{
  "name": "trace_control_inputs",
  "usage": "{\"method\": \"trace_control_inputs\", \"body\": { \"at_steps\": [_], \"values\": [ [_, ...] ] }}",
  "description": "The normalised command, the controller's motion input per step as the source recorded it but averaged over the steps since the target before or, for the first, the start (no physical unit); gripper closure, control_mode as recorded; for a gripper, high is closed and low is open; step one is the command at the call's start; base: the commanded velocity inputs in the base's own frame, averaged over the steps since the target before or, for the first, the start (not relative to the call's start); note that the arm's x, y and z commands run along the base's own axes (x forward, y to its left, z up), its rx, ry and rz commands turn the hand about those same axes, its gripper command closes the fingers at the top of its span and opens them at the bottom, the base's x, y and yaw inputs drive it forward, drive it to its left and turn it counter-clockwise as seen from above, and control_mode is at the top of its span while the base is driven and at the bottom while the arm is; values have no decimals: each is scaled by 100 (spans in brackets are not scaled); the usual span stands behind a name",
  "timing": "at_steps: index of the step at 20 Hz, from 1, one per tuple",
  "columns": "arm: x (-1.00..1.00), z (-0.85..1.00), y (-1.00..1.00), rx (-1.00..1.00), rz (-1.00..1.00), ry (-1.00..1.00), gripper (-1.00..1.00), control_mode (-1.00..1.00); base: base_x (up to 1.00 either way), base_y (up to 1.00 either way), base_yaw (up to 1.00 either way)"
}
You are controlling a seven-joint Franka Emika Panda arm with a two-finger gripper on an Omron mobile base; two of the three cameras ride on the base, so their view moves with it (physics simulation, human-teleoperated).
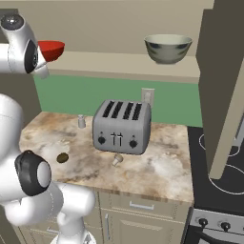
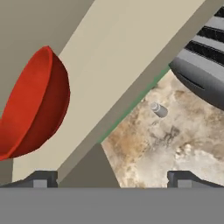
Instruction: Pick both bowls and place them on the counter. Then place the mushroom in one bowl and place the kiwi in the other bowl.
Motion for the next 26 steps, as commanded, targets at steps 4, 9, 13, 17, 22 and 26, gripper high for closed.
{"method": "trace_control_inputs", "body": {
  "at_steps": [4, 9, 13, 17, 22, 26],
  "values": [
    [55, 11, 10, 0, 0, 2, -100, -100, 0, 0, 0],
    [52, 13, 8, 0, 0, 1, -100, -100, 0, 0, 0],
    [45, 12, 15, 0, 0, 0, -100, -100, 0, 0, 0],
    [43, 9, 24, 0, 0, 1, -100, -100, 0, 0, 0],
    [39, -1, 25, 0, -1, 11, -100, -100, 0, 0, 0],
    [38, -17, 14, 0, -3, 19, -100, -100, 0, 0, 0]
  ]
}}
